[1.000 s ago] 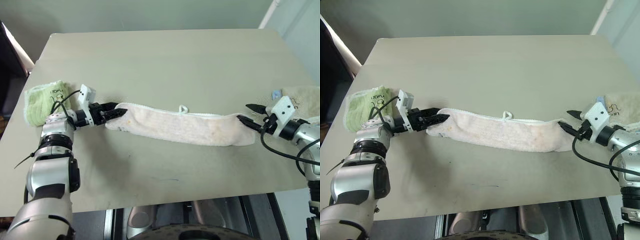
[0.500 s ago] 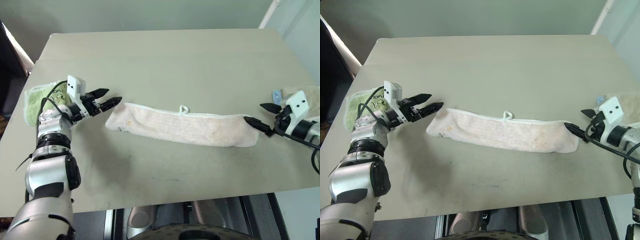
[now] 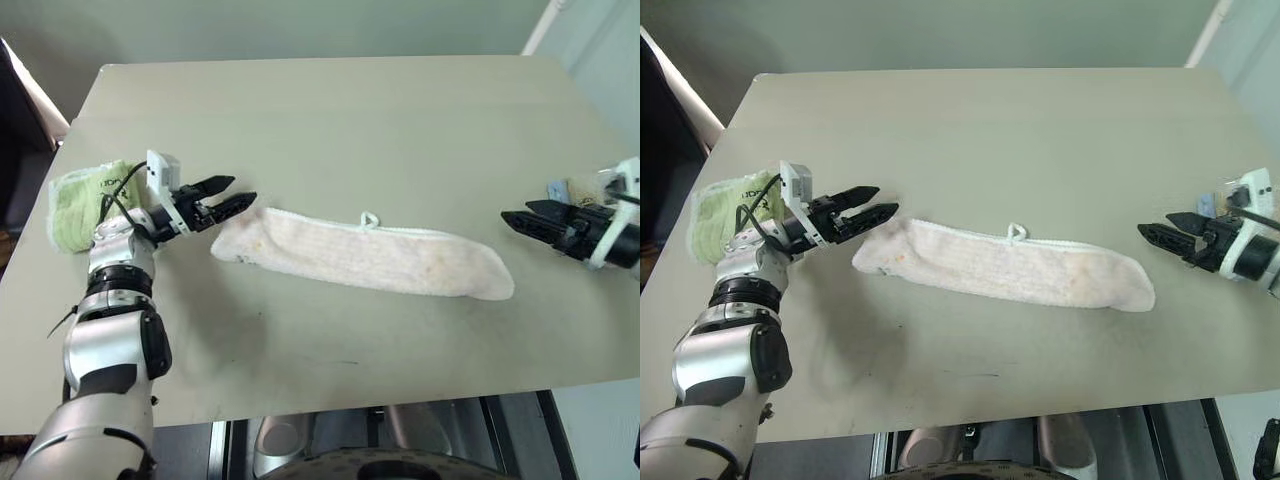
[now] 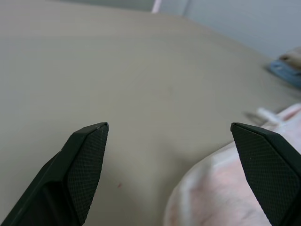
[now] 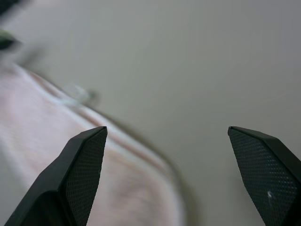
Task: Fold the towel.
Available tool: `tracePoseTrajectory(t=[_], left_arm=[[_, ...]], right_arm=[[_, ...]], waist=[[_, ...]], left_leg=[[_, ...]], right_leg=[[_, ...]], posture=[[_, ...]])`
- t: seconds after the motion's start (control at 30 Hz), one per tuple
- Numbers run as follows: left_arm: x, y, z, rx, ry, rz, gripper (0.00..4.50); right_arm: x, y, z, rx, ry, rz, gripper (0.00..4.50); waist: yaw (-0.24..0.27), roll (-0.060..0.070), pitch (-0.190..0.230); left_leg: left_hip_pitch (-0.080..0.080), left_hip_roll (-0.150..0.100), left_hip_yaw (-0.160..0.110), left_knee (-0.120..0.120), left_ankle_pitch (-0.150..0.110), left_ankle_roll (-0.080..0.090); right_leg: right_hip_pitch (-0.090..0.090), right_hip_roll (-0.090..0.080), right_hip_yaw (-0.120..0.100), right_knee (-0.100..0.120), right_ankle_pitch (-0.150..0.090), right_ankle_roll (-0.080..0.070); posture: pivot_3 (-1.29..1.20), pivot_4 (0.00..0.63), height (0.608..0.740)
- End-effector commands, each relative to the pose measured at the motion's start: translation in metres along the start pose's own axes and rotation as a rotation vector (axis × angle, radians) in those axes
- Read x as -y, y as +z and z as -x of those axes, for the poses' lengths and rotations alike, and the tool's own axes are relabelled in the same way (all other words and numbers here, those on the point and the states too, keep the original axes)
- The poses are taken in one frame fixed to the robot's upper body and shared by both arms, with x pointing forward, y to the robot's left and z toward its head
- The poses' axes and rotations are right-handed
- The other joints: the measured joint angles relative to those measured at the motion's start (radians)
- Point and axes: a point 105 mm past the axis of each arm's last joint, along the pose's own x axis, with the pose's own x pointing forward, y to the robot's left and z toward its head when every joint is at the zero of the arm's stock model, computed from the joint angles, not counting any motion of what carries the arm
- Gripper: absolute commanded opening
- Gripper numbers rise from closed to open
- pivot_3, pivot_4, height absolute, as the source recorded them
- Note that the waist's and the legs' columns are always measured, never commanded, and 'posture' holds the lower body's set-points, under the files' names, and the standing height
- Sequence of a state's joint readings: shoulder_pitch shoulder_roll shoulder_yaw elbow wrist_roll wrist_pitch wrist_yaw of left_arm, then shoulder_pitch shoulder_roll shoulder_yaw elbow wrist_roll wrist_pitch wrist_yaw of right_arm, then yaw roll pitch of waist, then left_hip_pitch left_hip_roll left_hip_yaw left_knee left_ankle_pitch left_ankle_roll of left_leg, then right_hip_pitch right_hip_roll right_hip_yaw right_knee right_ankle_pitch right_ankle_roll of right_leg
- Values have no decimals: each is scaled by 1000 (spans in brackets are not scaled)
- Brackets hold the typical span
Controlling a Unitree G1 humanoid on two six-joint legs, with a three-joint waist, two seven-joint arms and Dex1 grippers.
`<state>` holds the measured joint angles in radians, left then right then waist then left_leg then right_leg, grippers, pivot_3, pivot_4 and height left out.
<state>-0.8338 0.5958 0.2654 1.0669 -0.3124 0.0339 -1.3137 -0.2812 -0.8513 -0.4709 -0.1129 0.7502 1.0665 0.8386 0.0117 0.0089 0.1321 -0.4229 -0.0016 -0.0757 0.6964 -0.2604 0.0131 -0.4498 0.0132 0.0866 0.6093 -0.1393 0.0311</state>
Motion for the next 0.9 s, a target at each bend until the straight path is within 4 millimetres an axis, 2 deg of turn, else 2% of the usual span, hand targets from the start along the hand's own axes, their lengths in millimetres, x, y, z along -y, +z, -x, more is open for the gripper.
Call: tracePoseTrajectory(t=[0.03,0.23,0.37,0.47,0.57,0.67,0.9], left_arm=[[19,20,-10,70,-120,-77,4500],[70,21,-32,94,-327,-91,4500],[101,17,-46,108,-420,-64,4500],[120,6,-53,84,-476,-52,4500],[133,-3,-56,62,-521,-53,4500],[142,-9,-59,56,-547,-53,4500],[155,-18,-64,43,-581,-66,4500]], right_arm=[[-12,-3,10,81,-8,-138,4428],[-33,-19,29,195,31,-352,4428],[-64,-45,35,154,125,-499,4428],[-80,-61,37,125,145,-659,4428],[-95,-78,34,98,144,-739,4428],[-99,-89,32,108,115,-799,4428],[-84,-106,20,108,-54,-897,4428]], waist=[[1,0,0],[3,0,0],[7,0,0],[8,0,0],[3,0,0],[1,0,0],[2,0,0]], left_leg=[[0,0,0,1,0,0],[0,-2,2,3,-3,5],[0,-2,1,2,-4,5],[2,-1,1,2,-8,3],[4,-1,1,2,-12,2],[5,-1,1,3,-13,3],[5,-1,0,4,-14,4]], right_leg=[[0,0,0,0,-1,0],[1,-2,1,0,-4,4],[2,-2,1,1,-8,5],[3,-2,1,2,-16,14],[5,-2,1,1,-17,16],[6,-2,1,1,-17,16],[6,-2,1,0,-16,16]], posture=[[0,150,740],[0,150,740],[0,150,740],[0,150,740],[0,150,740],[0,150,740],[0,150,740]])
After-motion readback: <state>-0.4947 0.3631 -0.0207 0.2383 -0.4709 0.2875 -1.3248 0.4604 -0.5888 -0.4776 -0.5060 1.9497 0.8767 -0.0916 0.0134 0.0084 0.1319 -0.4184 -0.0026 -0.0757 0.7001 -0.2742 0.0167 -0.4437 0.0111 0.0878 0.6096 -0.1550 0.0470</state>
